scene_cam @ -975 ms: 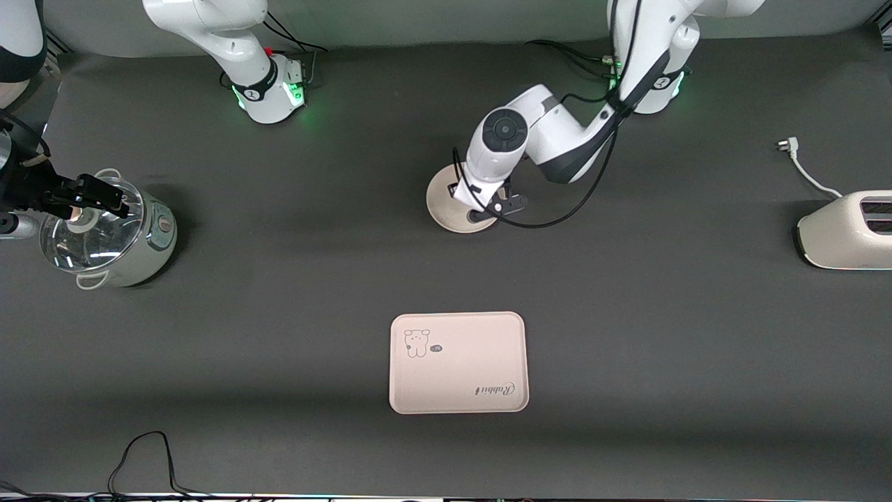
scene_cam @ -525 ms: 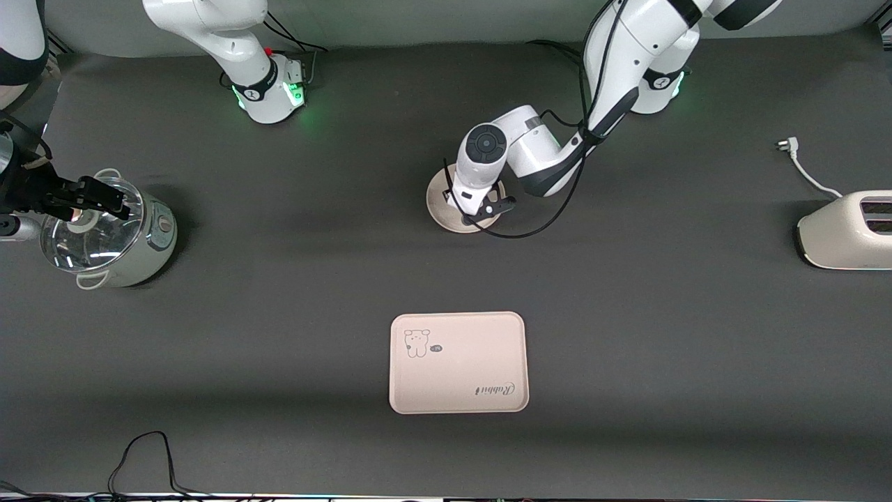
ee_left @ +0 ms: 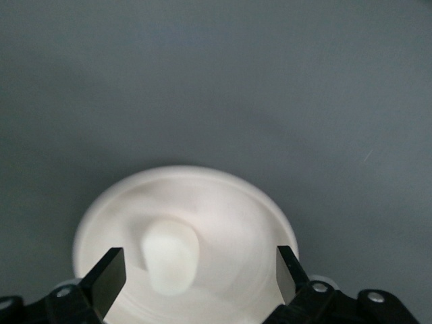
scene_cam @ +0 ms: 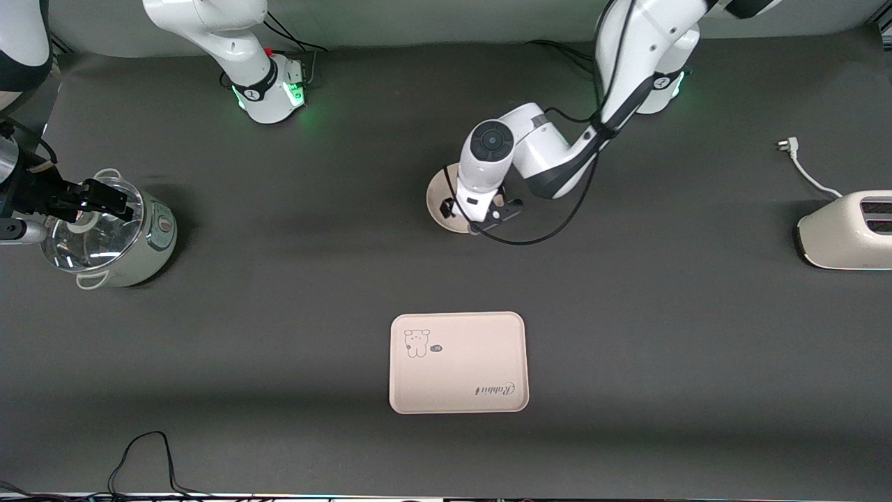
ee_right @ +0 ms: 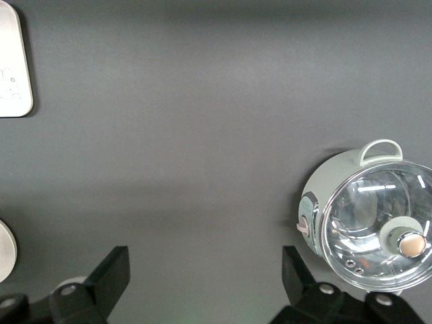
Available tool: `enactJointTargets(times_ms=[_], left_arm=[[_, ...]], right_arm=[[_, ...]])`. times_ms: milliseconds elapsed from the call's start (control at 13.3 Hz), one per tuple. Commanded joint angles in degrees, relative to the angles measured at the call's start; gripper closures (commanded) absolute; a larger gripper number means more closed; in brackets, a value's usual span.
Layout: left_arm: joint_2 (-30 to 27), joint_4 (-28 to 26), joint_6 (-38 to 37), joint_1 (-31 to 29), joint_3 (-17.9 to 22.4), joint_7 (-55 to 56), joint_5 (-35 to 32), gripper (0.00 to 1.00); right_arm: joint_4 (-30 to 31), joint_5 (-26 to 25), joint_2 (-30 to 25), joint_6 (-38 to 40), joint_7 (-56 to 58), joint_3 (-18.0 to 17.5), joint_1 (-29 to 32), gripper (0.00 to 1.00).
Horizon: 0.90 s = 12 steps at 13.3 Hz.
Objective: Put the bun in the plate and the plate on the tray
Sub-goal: 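Open the left gripper to drop the bun onto the plate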
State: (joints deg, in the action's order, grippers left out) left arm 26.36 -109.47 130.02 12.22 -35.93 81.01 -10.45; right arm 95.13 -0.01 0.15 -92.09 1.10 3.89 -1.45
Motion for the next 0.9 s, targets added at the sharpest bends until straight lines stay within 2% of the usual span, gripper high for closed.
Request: enactJointTargets(times_ms=[0, 150, 300, 525, 675, 750, 825], left_arm=[[-9.9, 4.0, -14.9, -6.7, 0.1, -11.4, -0.1, 0.01], [-11.3, 11.3, -26.2, -11.8, 0.3, -23.3, -0.2, 0.01], [-12.1, 16.1, -31.2, -17.8, 0.2, -32.3, 0.3, 0.01], [-13.0, 19.4, -36.6, -25.8, 0.3, -45.2, 0.3, 0.01], [-14.4, 19.4, -40.0, -29.0, 0.7, -53.9, 0.2, 0.00], [-15.8, 19.4, -41.2, -28.1, 3.9, -56.4, 0.2, 0.00], [-17.5, 19.4, -42.4, -25.0, 9.2, -59.4, 0.5, 0.00]], right_arm=[[1.3, -0.2, -2.1, 0.2, 0.6, -1.0, 0.0, 0.00], [2.8, -0.2, -3.8, 0.5, 0.2, -0.9, -2.4, 0.00], [5.3, 1.0, -6.5, 0.5, 0.1, -1.0, -3.6, 0.00], [8.1, 5.7, -9.1, 0.5, -0.8, -1.2, -4.6, 0.00], [8.2, 6.1, -9.1, 0.4, -7.0, -1.4, -9.2, 0.00], [8.2, 6.0, -9.1, 0.2, -10.9, -1.4, -11.7, 0.00], [8.2, 6.1, -9.1, -0.2, -14.5, -1.4, -14.9, 0.00]])
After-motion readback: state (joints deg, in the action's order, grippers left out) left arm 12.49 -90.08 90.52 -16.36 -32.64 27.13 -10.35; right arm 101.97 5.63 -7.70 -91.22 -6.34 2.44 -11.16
